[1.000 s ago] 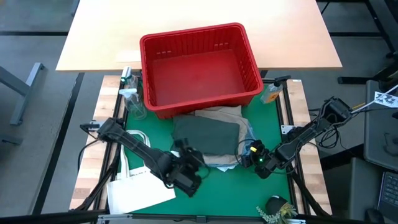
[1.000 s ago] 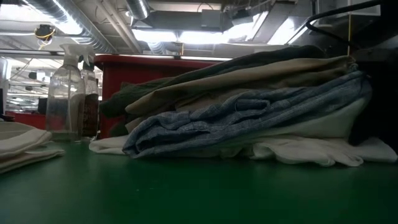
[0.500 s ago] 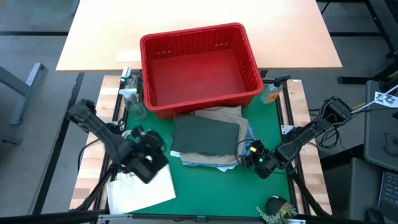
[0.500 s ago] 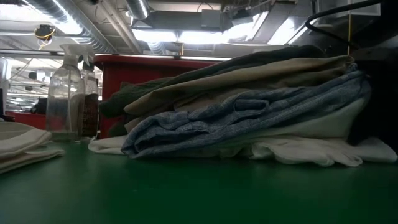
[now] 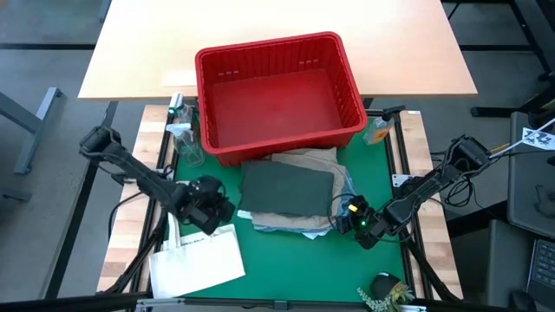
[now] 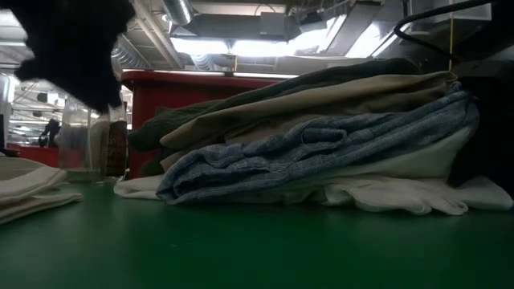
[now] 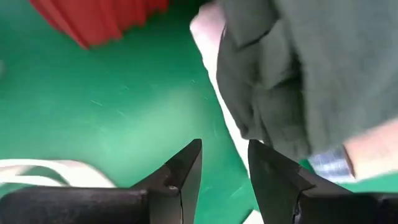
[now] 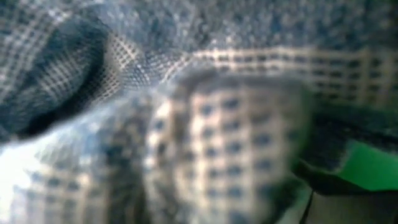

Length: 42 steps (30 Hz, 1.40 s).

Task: Fold Laundry from Bin
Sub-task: Put the stack of folded clothes into the red bin

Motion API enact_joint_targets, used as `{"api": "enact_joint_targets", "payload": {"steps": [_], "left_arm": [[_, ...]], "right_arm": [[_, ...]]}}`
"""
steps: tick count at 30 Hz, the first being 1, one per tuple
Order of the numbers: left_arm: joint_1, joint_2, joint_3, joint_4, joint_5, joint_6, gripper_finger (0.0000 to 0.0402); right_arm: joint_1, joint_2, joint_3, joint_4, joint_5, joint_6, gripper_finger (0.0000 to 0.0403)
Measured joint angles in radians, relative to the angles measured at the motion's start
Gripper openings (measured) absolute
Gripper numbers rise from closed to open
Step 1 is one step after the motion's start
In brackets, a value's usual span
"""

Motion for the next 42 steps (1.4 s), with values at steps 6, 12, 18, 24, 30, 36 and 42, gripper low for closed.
{"api": "enact_joint_targets", "payload": {"steps": [6, 12, 18, 24, 30, 36, 42], "left_arm": [[0.092, 0.002, -0.152, 0.279, 0.093, 0.006, 0.0125], [0.131, 0.002, -0.231, 0.382, 0.124, 0.002, 0.0125], [0.131, 0.003, -0.256, 0.483, 0.132, 0.007, 0.0140], [0.146, 0.053, -0.257, 0.534, 0.131, 0.008, 0.0166], [0.195, 0.154, -0.257, 0.632, 0.132, 0.020, 0.0170], [0.247, 0.261, -0.257, 0.807, 0.181, 0.114, 0.0170], [0.269, 0.308, -0.257, 0.931, 0.186, 0.143, 0.0159]], "right_arm": [[0.000, 0.000, 0.000, 0.000, 0.000, 0.000, 0.0207], [0.000, 0.000, 0.000, 0.000, 0.000, 0.000, 0.0207], [0.000, 0.000, 0.000, 0.000, 0.000, 0.000, 0.0207], [0.000, 0.000, 0.000, 0.000, 0.005, 0.000, 0.0207], [0.000, 0.000, 0.001, 0.000, 0.009, 0.000, 0.0207], [0.000, 0.000, 0.001, 0.000, 0.013, 0.001, 0.0207], [0.000, 0.000, 0.001, 0.004, 0.021, 0.001, 0.0207]]}}
